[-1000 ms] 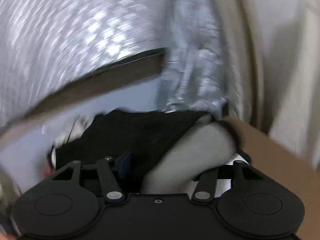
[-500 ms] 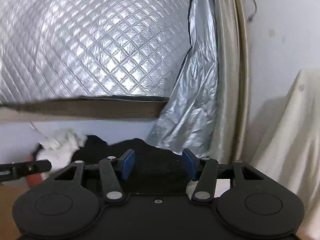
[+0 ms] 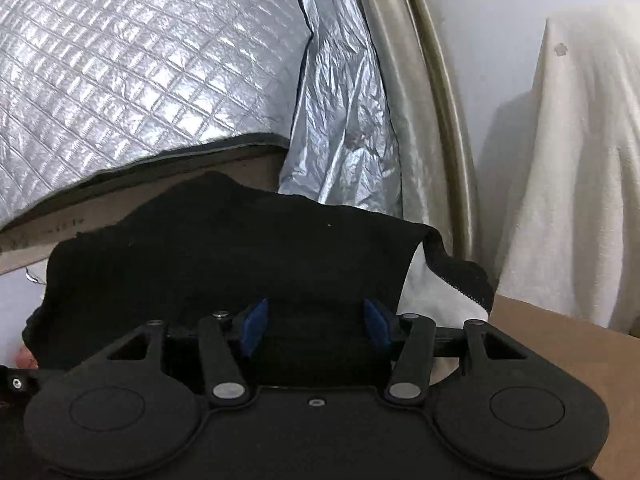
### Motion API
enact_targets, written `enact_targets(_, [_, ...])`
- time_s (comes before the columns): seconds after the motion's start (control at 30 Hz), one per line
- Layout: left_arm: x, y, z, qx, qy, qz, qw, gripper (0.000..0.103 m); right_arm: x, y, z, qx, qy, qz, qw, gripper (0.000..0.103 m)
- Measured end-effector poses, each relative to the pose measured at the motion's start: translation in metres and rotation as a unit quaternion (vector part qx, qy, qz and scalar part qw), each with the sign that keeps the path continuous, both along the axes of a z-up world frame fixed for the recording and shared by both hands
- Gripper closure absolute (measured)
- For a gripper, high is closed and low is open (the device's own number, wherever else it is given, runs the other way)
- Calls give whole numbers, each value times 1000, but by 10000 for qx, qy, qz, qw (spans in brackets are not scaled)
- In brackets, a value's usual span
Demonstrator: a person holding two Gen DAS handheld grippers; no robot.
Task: Fold clothes
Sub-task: 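Carry the bundle with both grippers and place it on the clothes stack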
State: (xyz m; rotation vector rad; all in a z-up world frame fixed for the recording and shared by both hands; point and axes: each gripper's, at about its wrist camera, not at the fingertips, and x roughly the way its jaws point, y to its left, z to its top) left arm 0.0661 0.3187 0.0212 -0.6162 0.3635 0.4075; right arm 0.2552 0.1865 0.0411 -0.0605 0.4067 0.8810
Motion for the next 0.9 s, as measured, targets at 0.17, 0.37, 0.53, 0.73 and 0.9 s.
enact_targets(0.17, [-8,-16,11,141,63,-35,9999,63,-20,-26,13,-113,318,-608,9976,32])
enact_targets(0.37, [-31,-50,38,848,327,50,9959,24,-114,-120,12,372,1023,-1576,9815,13])
enact_targets(0.53, [-60,-72,29,848,585,-80,9946,17,-176,-159,2,-53,951,-1884,9775,13])
enact_targets(0.73, [-91,-111,19,946,981,-247,9904,13,-218,-176,2,-348,1097,-1785,9772,13])
enact_targets(0.9, [-117,-143,12,1113,1056,-307,9877,9,-240,-183,9,-700,928,-1910,9747,13])
